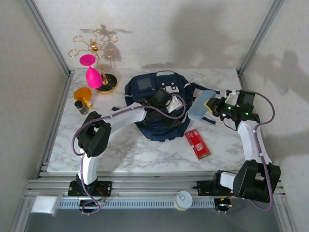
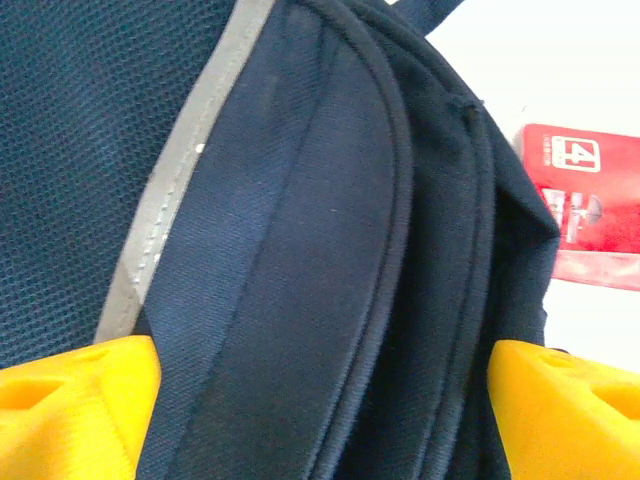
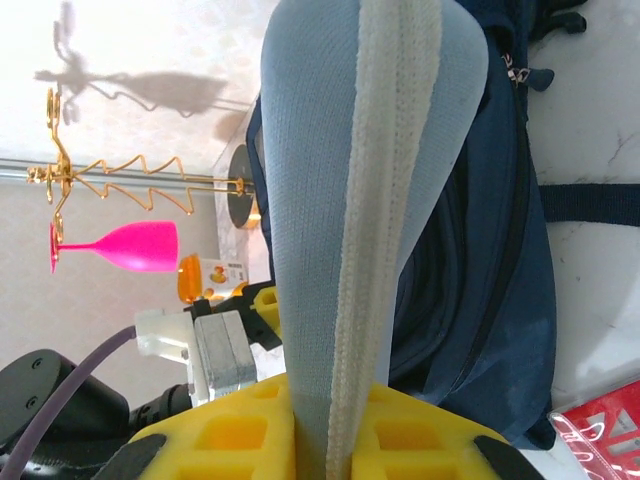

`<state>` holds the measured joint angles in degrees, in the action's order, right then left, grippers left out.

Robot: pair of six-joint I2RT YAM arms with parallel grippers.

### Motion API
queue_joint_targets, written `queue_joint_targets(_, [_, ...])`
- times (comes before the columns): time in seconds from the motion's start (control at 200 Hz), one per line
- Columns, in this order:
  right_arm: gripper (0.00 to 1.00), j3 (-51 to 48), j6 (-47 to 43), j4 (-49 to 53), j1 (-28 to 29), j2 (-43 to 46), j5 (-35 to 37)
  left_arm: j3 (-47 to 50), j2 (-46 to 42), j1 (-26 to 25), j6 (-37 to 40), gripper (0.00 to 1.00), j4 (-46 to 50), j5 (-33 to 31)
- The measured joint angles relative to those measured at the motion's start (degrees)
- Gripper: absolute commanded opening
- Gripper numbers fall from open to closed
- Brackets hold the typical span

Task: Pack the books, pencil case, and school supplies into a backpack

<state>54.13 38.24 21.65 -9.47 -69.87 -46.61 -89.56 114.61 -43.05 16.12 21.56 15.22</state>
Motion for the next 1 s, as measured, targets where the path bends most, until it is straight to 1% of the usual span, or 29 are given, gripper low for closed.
queue_joint_targets(0.12, [0.16,0.0,-0.2,0.0,-0.2,-0.2,0.0,-1.9,0.9,0.9,0.4,0.73,1.4,-0.1])
queue_joint_targets(0.21, [0.17,0.0,-0.7,0.0,-0.2,-0.3,0.1,-2.3,0.9,1.3,0.5,0.63,1.5,-0.2])
queue_joint_targets(0.33, [0.16,0.0,-1.7,0.6,-0.2,-0.5,0.6,-2.3,0.9,1.4,0.0,0.47,1.4,-0.2])
queue_joint_targets(0.486, [0.16,-0.3,-1.5,1.0,-0.2,-1.3,1.0,-2.4,0.9,1.4,-0.2,0.42,1.4,0.3])
queue_joint_targets(0.566, [0.15,-1.4,-0.8,0.4,-0.2,-1.3,1.4,-2.3,0.9,1.4,-0.3,0.42,1.4,1.1])
queue_joint_targets(0.616, [0.15,-2.5,0.0,-0.2,-0.2,-1.3,1.4,-2.3,0.9,1.3,-0.3,0.44,1.5,1.3])
queue_joint_targets(0.681, [0.15,-3.7,0.5,-0.2,-0.2,-1.3,1.5,-1.7,0.8,1.0,-0.5,0.52,1.2,1.2])
queue_joint_targets(0.776, [0.15,-3.9,0.9,-0.2,-0.2,-1.4,1.6,1.6,0.2,0.6,-0.9,0.62,-0.5,-0.2])
queue_joint_targets(0.841, [0.14,-3.9,1.0,-0.5,-0.2,-1.4,1.6,3.2,0.1,0.4,-0.7,0.62,-1.4,-0.7])
queue_joint_targets(0.901, [0.14,-3.9,1.2,-0.7,-0.2,-1.5,1.6,3.9,0.1,0.3,-0.6,0.61,-2.3,-1.5])
queue_joint_targets(0.941, [0.14,-3.9,1.4,-0.9,-0.2,-1.5,1.6,3.9,0.1,0.2,-0.4,0.54,-2.7,-2.1])
queue_joint_targets(0.976, [0.14,-3.9,1.4,-1.1,-0.2,-1.5,1.6,3.9,0.1,0.1,-0.1,0.44,-3.1,-2.9])
queue_joint_targets(1.001, [0.14,-3.9,1.4,-1.2,-0.2,-1.5,1.6,3.9,0.1,0.1,-0.1,0.35,-3.4,-3.1])
